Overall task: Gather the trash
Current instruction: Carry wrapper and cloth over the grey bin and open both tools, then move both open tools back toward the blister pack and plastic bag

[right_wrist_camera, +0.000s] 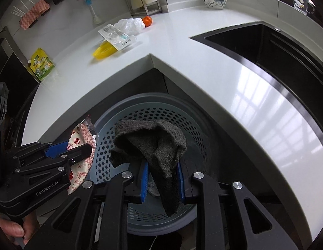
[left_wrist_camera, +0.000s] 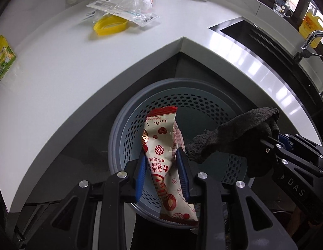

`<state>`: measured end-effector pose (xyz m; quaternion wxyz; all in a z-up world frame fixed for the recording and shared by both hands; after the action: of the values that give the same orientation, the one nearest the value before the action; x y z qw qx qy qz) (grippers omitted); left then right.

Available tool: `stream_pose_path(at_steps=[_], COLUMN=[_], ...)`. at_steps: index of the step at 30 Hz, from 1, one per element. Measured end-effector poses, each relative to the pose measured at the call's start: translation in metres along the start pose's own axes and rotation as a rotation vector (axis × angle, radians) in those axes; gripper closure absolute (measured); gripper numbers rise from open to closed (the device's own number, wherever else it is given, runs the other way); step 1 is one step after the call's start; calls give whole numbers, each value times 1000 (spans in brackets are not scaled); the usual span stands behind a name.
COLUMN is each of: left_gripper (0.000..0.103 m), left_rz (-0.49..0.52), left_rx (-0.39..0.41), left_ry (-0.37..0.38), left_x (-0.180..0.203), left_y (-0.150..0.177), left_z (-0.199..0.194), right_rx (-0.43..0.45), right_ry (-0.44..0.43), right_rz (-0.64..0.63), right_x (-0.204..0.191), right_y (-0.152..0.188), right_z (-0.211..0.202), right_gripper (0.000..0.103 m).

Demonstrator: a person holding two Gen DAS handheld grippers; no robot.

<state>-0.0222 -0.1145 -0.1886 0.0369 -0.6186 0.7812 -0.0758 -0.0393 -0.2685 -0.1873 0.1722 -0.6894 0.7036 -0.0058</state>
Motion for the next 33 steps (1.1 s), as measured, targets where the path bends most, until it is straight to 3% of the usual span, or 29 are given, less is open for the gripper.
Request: stream_pose_path(at_steps=[7, 8, 10, 11, 12, 15, 24, 33], left_gripper=[72, 68, 49, 35, 31, 31, 31, 30], left_rz=[2, 0, -13, -21, -29, -27, -51, -79], left_rx=[-28, -29, -21, -9, 4, -1, -4, 55], left_ry=[-10, -11, -15, -10, -10, -36, -42, -59], left_x=[-6, -7, -11, -13, -15, -18, -22, -20], left_y=[1, 1, 0, 1, 2, 3, 9, 11], left_z=[17, 17, 14, 12, 9, 8, -7, -51], right_rx=[-43, -43, -44, -42, -41, -39, -29, 6], right_ry=[3, 5, 15, 23, 27, 28, 19, -17], right_rz=[25, 28, 28, 27, 28, 49, 41, 4], right_x=[7, 7, 8, 7, 7, 9, 10, 2], right_y=[3, 3, 2, 1, 1, 2, 5, 3], right_z=[19, 20, 21, 21, 21, 18, 1, -34], right_gripper=[80, 79, 72, 69, 62, 41, 41, 41])
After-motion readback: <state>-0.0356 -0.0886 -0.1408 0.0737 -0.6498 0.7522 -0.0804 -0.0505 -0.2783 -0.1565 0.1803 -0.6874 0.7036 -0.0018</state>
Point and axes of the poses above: each gripper's, at about its wrist camera, not at the fingertips, and z roughly the way its jaws point, x to its right, y to its underside, the point moved 2 cm from there along z, roughly the way its jaws point, and after that the axes turned 15 degrees about -x, right-handed, at the moved point
